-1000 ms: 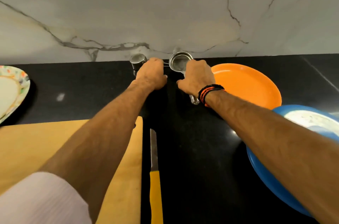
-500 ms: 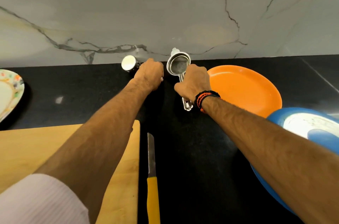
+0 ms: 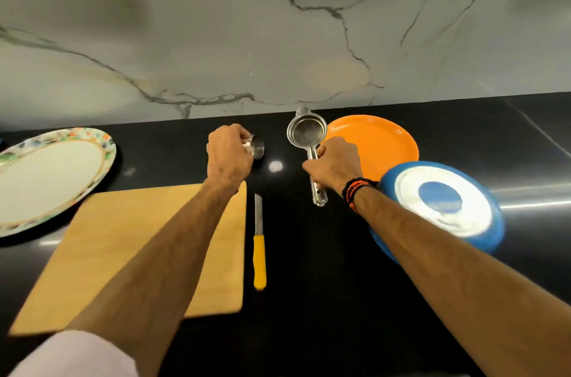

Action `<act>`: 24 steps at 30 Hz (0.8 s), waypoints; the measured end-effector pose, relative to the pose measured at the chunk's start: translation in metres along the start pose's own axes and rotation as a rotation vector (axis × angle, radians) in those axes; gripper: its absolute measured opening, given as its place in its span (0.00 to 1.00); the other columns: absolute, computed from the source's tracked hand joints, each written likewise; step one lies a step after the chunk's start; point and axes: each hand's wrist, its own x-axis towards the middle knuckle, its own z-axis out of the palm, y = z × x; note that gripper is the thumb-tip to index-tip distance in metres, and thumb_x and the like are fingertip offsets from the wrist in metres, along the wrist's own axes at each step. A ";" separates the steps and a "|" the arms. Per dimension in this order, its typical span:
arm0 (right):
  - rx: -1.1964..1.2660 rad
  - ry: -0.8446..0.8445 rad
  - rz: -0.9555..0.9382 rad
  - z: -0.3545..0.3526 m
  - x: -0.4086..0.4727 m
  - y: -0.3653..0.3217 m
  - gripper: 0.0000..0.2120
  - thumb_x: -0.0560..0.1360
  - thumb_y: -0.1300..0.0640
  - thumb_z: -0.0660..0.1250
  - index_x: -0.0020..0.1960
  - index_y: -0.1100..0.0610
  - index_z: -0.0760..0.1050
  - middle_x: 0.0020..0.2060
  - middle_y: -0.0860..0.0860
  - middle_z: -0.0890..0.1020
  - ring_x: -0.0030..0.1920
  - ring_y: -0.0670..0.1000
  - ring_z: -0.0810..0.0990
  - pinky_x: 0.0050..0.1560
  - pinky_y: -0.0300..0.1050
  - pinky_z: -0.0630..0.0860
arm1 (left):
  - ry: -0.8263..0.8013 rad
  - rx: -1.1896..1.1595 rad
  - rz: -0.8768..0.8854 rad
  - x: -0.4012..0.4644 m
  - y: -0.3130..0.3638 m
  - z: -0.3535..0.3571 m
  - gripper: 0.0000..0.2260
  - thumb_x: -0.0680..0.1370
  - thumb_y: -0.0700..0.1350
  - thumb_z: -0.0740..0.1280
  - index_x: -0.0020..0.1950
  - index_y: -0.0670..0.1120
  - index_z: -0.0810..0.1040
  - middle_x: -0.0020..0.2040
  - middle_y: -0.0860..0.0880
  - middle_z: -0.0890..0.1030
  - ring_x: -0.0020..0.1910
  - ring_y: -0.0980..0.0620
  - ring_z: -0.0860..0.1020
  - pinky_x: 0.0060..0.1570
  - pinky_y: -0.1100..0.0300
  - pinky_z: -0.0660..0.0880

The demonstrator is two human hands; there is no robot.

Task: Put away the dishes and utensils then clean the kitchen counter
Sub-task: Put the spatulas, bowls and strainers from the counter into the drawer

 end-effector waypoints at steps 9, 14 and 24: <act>0.170 -0.113 0.135 -0.056 -0.190 0.028 0.12 0.65 0.56 0.74 0.30 0.63 0.78 0.26 0.54 0.82 0.31 0.55 0.83 0.37 0.54 0.83 | 0.148 -0.324 -0.187 -0.211 0.060 -0.082 0.08 0.72 0.39 0.76 0.50 0.45 0.86 0.46 0.48 0.86 0.44 0.61 0.80 0.45 0.82 0.68; 0.232 -0.160 0.165 -0.078 -0.324 0.066 0.12 0.68 0.57 0.76 0.33 0.63 0.77 0.30 0.57 0.83 0.30 0.52 0.81 0.36 0.46 0.83 | -0.001 -0.273 -0.007 -0.345 0.078 -0.129 0.09 0.72 0.38 0.76 0.51 0.45 0.86 0.48 0.49 0.86 0.46 0.59 0.82 0.53 0.74 0.74; 0.146 -0.351 0.290 -0.040 -0.476 0.130 0.11 0.68 0.58 0.76 0.37 0.65 0.79 0.33 0.58 0.85 0.35 0.56 0.85 0.38 0.48 0.83 | -0.268 -0.017 0.044 -0.511 0.013 -0.159 0.08 0.73 0.35 0.73 0.52 0.41 0.85 0.47 0.44 0.86 0.44 0.49 0.84 0.55 0.54 0.80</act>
